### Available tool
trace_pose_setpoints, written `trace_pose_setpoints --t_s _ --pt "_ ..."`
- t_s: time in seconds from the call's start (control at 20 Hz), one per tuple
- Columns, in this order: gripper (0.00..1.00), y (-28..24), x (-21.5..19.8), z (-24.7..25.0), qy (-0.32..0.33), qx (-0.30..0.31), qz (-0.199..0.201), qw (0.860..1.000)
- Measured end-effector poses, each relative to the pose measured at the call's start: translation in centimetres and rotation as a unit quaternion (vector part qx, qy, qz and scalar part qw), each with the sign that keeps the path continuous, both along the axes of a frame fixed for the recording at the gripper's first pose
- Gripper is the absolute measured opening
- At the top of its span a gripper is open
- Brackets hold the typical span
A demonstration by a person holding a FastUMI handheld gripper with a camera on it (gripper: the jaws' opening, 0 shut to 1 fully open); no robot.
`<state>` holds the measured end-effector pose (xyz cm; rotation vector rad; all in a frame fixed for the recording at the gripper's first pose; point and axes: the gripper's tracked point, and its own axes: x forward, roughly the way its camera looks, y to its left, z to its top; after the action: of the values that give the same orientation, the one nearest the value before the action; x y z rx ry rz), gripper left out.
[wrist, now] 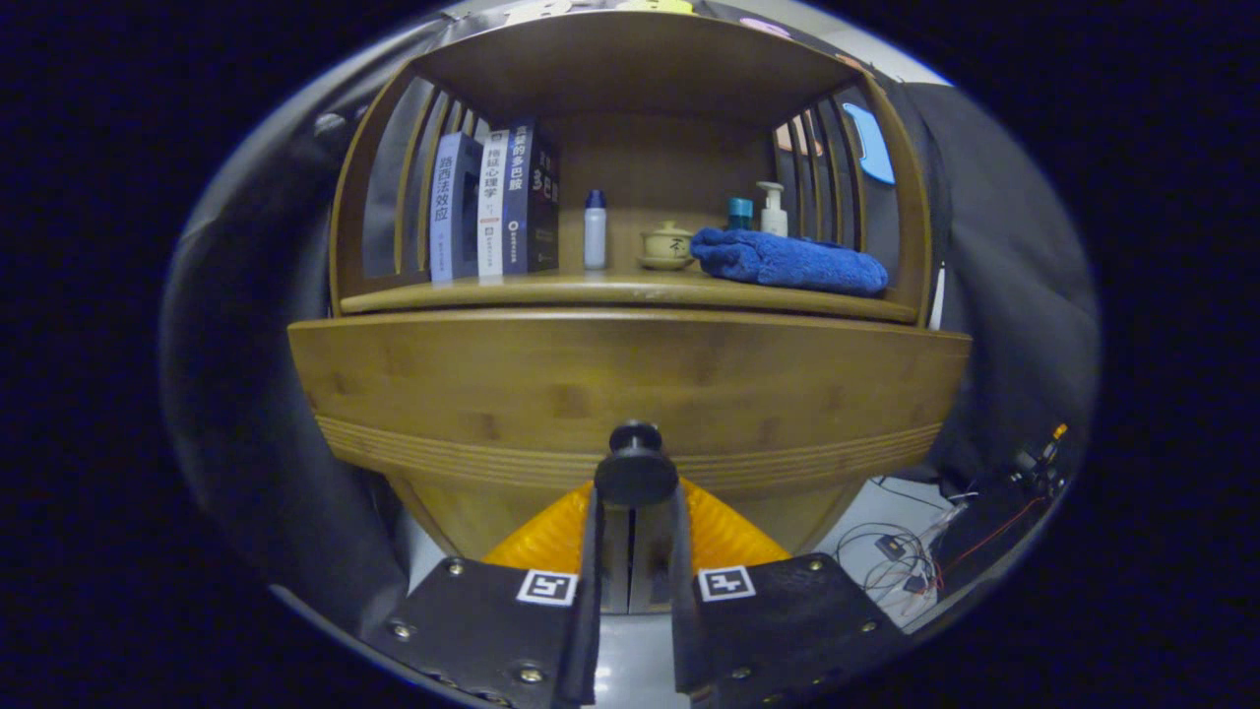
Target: Pull open the drawer, take out the items inside it, and place them on the countertop above the cabinet.
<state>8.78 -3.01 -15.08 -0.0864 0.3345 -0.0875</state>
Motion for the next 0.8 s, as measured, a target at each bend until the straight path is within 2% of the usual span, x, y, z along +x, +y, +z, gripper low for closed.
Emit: trace_pose_setpoints --t_s 0.05,0.1,0.2,0.3,0.45,0.55,0.7,0.8 --pt "0.21 -1.1 -2.3 -0.3 0.005 0.006 -0.016 1.000" --pt "0.11 -0.6 -2.3 -0.5 -0.028 0.052 -0.019 0.998" --pt "0.11 -1.8 -2.8 1.5 -0.105 0.076 -0.055 0.990" --pt "0.11 -2.2 -3.1 4.9 -0.138 0.096 -0.039 0.985" --pt "0.12 -1.0 -2.2 5.7 -0.138 0.087 -0.004 0.987" --pt "0.42 0.0 -0.2 5.3 -0.130 0.075 0.013 0.989" --pt "0.88 0.9 3.1 4.5 -0.115 0.063 0.018 0.991" --pt "0.70 1.3 5.2 3.0 -0.084 0.083 0.015 0.993"
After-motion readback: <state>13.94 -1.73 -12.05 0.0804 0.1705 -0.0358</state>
